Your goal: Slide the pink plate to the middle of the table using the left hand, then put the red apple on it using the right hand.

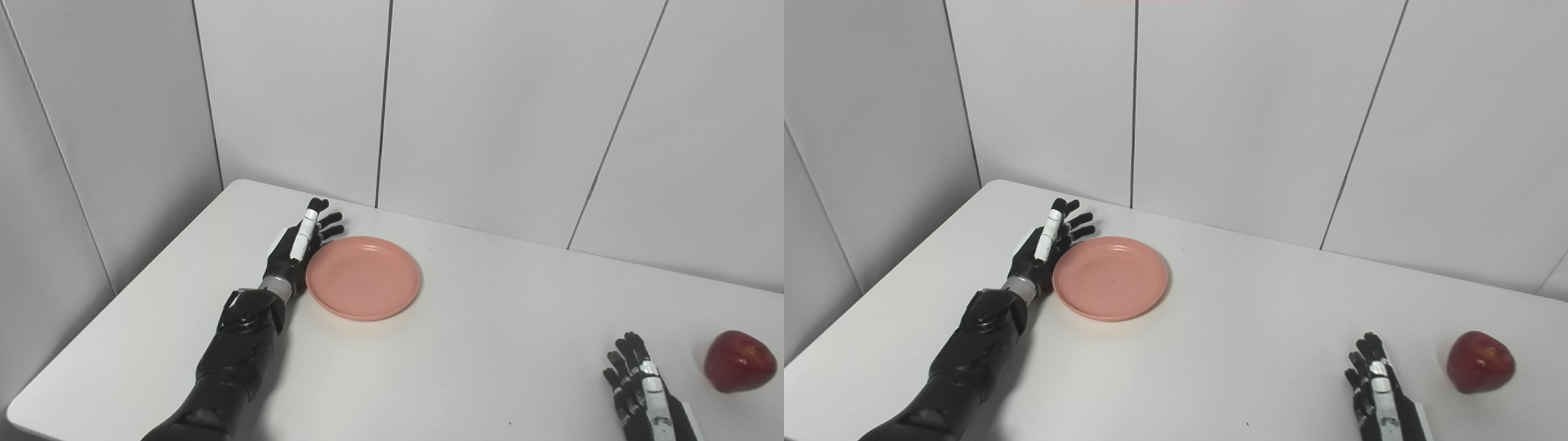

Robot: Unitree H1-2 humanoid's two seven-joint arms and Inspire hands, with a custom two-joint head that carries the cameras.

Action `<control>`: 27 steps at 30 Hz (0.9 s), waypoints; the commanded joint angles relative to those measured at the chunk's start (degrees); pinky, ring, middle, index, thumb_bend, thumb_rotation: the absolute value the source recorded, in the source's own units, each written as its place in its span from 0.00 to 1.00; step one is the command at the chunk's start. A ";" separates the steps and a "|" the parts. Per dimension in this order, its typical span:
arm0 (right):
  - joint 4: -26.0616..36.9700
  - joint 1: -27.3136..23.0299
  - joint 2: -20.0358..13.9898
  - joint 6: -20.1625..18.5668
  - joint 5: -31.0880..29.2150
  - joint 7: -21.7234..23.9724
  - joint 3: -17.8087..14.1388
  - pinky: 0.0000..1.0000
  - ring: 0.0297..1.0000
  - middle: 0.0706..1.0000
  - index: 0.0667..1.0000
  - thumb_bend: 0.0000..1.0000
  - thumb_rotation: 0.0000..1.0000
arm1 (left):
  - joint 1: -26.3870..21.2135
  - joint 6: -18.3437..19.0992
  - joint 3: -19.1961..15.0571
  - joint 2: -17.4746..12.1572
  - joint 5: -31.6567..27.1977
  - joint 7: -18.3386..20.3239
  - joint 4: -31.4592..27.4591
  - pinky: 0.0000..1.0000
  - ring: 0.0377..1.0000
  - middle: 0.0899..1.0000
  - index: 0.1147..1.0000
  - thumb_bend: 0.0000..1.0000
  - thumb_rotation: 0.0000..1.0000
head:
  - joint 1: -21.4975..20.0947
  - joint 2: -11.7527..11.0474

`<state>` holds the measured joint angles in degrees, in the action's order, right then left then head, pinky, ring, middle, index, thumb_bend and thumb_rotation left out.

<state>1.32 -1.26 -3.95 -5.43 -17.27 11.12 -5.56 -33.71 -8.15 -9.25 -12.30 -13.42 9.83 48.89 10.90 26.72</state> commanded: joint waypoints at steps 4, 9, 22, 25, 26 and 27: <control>-1.23 1.51 1.27 -0.10 -0.70 0.07 0.70 1.00 0.98 0.96 0.94 0.79 0.79 | 0.84 0.68 1.11 2.28 0.94 0.39 3.91 0.76 0.84 0.85 0.92 0.85 0.90 | -0.08 0.07; -1.05 1.50 1.48 -0.19 -0.59 -0.19 0.78 1.00 0.98 0.96 0.94 0.80 0.78 | 0.49 -0.20 1.64 3.03 1.06 0.54 5.30 0.75 0.84 0.85 0.91 0.84 0.91 | -0.11 0.11; -1.03 1.44 1.70 0.20 -0.28 -0.29 1.30 1.00 0.98 0.97 0.94 0.80 0.78 | -0.64 -1.36 2.11 4.42 1.14 0.23 7.84 0.75 0.83 0.84 0.90 0.82 0.92 | -0.63 0.24; -1.03 1.44 1.60 0.35 -0.38 -0.14 1.43 1.00 0.99 0.97 0.95 0.80 0.78 | -0.60 -1.35 2.35 4.72 1.12 0.46 8.08 0.75 0.82 0.84 0.90 0.82 0.92 | -0.69 0.30; -1.00 1.44 1.60 0.33 -0.44 -0.16 1.47 1.00 0.99 0.97 0.95 0.80 0.78 | -0.59 -1.30 2.41 4.79 1.11 0.50 8.11 0.76 0.82 0.84 0.90 0.83 0.92 | -0.69 0.30; -0.94 1.45 1.62 0.29 -0.43 -0.25 1.49 1.00 0.99 0.97 0.95 0.80 0.78 | -0.58 -1.42 2.54 4.93 1.22 0.43 8.20 0.76 0.82 0.84 0.90 0.83 0.92 | -0.75 0.32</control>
<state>1.52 -1.24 -3.53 -5.41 -17.18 10.58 -4.70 -36.20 -12.34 -7.24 -8.70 -12.95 10.14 53.71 10.11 26.98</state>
